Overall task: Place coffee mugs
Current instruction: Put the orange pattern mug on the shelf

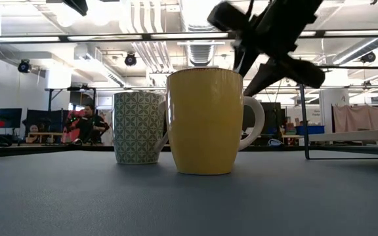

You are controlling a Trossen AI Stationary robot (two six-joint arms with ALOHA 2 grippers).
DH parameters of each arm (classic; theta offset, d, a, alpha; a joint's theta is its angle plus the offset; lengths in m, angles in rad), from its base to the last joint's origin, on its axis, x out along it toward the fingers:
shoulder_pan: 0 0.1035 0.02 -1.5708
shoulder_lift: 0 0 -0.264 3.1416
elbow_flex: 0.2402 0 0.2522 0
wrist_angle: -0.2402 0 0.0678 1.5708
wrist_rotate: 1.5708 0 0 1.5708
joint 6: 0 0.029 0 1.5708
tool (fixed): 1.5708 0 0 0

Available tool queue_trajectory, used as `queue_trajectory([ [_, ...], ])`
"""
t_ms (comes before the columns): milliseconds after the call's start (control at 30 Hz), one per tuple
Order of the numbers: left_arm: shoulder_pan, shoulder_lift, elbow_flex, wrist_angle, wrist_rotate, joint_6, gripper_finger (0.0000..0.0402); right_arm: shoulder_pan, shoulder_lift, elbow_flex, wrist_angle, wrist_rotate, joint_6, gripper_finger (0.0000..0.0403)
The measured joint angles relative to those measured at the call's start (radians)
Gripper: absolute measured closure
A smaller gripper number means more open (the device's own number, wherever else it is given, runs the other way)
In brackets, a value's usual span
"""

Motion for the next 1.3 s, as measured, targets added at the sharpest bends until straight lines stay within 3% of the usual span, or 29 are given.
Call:
queue_trajectory([
  [333, 0.000, -0.002, -0.006, -0.017, -0.001, -0.003, 0.0319, -0.072, 0.044, 0.009, 0.010, -0.030, -0.043, 0.0313],
  [733, 0.000, -0.001, -0.007, -0.017, -0.001, -0.007, 0.0319, -0.084, 0.038, 0.008, 0.000, -0.102, -0.116, 0.0388],
  [1067, 0.000, -0.002, -0.007, -0.024, -0.011, -0.007, 0.0319, -0.083, -0.075, 0.008, -0.090, -0.116, -0.152, 0.0388],
  [1300, 0.000, -0.002, -0.007, -0.039, -0.027, -0.007, 0.0319, -0.082, -0.208, 0.008, -0.234, -0.252, -0.175, 0.0389],
])
